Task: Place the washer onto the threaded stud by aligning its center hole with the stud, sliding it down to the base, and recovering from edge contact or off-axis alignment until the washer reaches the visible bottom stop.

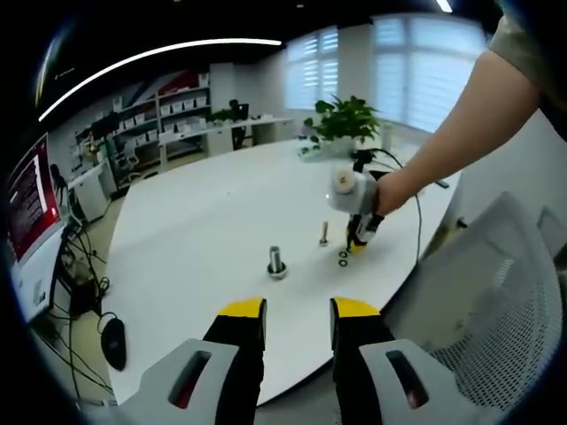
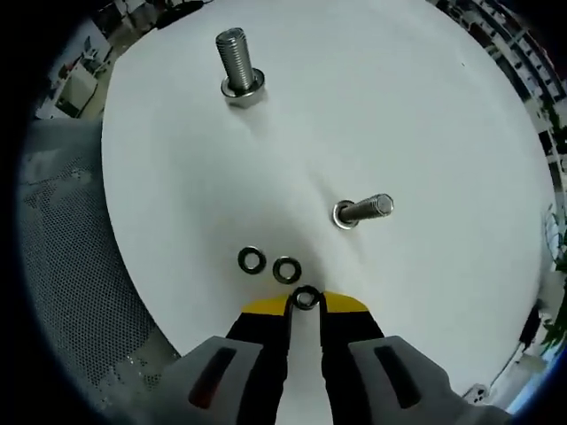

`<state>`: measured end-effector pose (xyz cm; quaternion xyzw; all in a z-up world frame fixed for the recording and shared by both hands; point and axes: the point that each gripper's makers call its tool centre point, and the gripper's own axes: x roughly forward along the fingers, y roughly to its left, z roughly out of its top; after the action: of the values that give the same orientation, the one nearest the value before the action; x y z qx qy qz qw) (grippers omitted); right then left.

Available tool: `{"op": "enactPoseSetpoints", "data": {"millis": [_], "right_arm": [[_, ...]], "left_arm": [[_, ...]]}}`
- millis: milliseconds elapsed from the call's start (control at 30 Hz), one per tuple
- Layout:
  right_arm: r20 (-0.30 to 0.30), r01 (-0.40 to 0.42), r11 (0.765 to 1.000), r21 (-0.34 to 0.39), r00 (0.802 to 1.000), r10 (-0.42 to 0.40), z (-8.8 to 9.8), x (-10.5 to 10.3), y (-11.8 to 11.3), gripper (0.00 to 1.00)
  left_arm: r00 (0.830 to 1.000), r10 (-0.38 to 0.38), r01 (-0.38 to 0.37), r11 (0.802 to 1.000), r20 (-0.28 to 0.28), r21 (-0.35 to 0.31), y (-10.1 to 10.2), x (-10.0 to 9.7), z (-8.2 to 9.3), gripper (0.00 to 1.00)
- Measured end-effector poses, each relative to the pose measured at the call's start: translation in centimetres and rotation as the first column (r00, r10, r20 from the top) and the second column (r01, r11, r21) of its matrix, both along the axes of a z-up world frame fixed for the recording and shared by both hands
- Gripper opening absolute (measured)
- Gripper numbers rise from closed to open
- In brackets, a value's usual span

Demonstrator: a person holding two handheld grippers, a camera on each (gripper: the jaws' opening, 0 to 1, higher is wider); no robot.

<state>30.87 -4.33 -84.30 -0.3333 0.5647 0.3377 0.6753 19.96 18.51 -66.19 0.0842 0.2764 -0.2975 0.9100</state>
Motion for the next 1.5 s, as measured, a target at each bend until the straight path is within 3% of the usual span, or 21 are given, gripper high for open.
{"op": "enactPoseSetpoints", "data": {"millis": [200,333,433,900,1367,1500], "right_arm": [[0.044,0.001,0.999,0.047,0.999,-0.003,0.0,0.1,-0.3,0.14],[0.026,-0.050,0.999,0.021,0.998,0.050,-0.1,-0.3,-0.6,0.14],[-0.004,-0.015,1.000,0.006,1.000,0.015,0.0,-0.5,-1.2,0.14],[0.113,-0.009,0.993,0.114,0.994,-0.004,4.1,3.2,0.4,0.14],[0.224,-0.055,0.982,0.181,0.975,0.014,6.8,5.1,2.5,0.14],[0.231,-0.073,0.979,0.190,0.973,0.028,6.8,5.2,3.0,0.14]], "left_arm": [[1.000,0.005,-0.005,1.000,0.003,-0.003,0.1,0.1,0.1,0.27],[1.000,0.006,-0.006,1.000,0.002,-0.002,0.1,0.0,0.0,0.27],[1.000,0.006,-0.006,1.000,0.003,0.001,0.1,0.0,0.0,0.27],[1.000,0.006,-0.006,1.000,0.002,0.002,0.1,0.1,0.0,0.27],[1.000,0.010,-0.010,1.000,0.002,0.005,0.2,0.1,0.0,0.27],[1.000,0.009,-0.009,1.000,0.001,0.007,0.2,0.1,0.0,0.27]]}}
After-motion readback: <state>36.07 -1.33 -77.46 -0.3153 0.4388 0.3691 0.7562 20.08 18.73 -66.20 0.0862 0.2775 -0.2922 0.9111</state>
